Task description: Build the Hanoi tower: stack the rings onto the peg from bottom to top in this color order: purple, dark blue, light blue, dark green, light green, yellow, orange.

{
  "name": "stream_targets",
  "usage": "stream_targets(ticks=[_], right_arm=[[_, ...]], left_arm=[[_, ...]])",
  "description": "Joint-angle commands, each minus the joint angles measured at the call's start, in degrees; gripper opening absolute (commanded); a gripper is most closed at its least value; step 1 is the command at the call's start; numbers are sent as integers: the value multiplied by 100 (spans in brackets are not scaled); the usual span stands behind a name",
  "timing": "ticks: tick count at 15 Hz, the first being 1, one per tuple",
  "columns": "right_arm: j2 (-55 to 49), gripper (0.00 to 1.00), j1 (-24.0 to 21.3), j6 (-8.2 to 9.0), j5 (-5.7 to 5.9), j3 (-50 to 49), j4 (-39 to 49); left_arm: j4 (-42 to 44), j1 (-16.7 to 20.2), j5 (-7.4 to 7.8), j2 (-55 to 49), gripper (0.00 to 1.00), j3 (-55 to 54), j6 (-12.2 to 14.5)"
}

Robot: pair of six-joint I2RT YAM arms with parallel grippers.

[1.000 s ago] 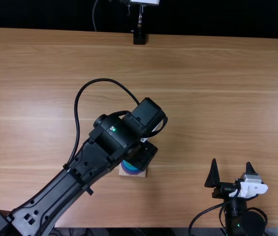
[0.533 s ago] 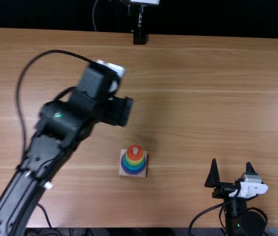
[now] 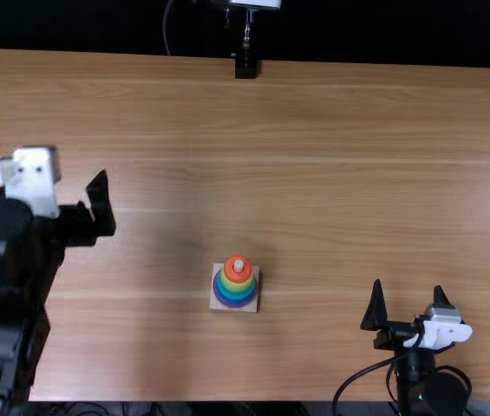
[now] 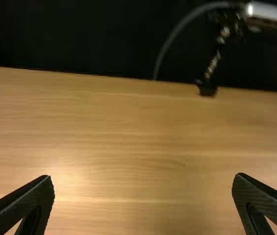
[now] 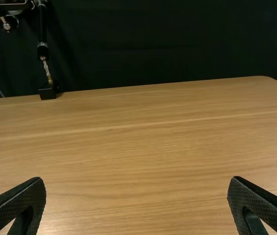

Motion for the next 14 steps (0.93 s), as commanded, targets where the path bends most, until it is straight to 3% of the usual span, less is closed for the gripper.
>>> stream_targets(ticks=[1,3,5,10,14], right_arm=[[-69,100,-49,-9,-26,-103,-48],[-69,100,-49,-9,-26,-103,-48],[-69,100,-49,-9,-26,-103,-48],[-69,100,-49,-9,-26,-103,-48],[-69,100,-49,-9,-26,-103,-48]], left_arm=[[444,139,44,-613,100,-925,-20],[1657,166,23,-1544,100,-2348,-10],[2216,131,-8,-2564,100,-3491,22],[2248,166,44,-4585,100,-5319,32],[2237,166,97,-5411,100,-5882,32]])
